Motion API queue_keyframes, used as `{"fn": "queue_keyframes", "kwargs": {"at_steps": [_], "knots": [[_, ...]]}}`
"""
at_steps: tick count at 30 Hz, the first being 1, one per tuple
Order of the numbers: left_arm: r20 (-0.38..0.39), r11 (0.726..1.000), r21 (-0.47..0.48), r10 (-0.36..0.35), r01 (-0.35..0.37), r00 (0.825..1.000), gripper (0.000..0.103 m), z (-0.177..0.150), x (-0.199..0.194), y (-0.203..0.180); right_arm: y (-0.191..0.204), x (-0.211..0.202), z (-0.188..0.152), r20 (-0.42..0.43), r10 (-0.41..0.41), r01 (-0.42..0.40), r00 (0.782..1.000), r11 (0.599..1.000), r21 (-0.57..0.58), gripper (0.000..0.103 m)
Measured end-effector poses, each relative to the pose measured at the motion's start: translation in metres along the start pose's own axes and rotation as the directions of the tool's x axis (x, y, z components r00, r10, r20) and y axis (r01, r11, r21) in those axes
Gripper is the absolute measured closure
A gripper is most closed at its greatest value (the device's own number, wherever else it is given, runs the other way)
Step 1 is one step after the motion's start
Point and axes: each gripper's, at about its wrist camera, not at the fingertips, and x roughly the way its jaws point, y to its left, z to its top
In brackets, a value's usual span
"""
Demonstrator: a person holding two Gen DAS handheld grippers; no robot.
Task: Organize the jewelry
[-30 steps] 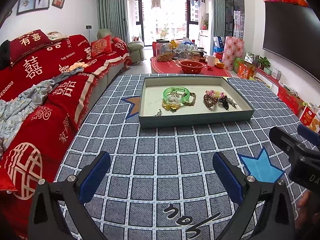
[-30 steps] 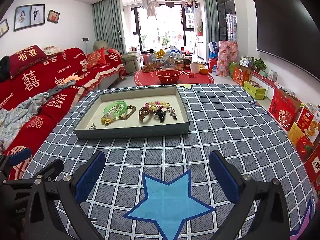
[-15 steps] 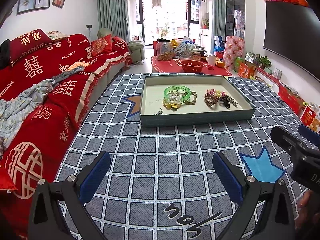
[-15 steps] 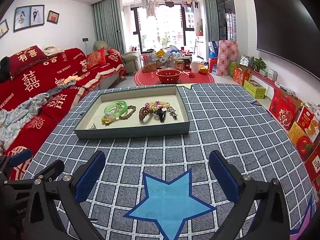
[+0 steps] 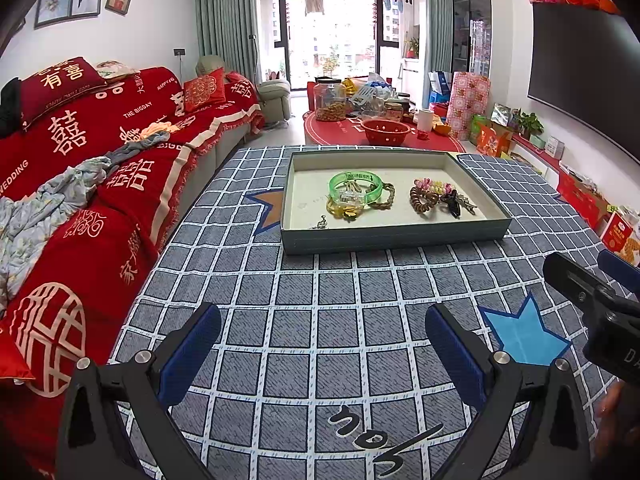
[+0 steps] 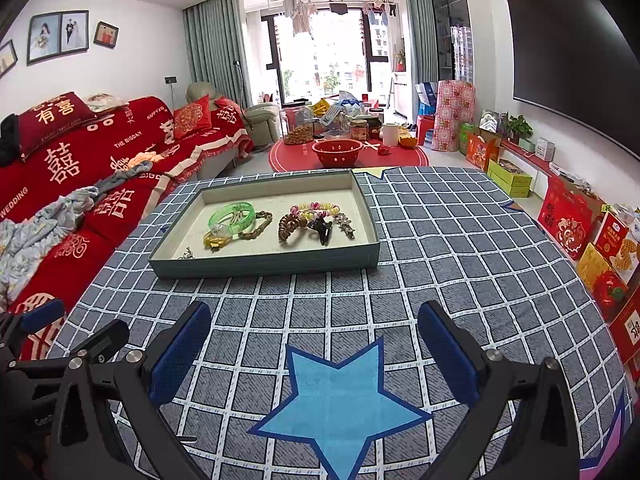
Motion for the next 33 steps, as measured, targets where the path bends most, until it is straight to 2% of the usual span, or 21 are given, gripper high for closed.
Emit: {"fn": "queue_keyframes", "kwargs": {"at_steps": [33], "knots": [[-0.025,1.000,-0.018,0.003,-0.004,1.000,0.000,-0.0057,0.0036,0.0047,0.0023,-0.0027,-0.0007,-0.005,0.003,-0.003,1.000,1.000,0.005,0.000]]}}
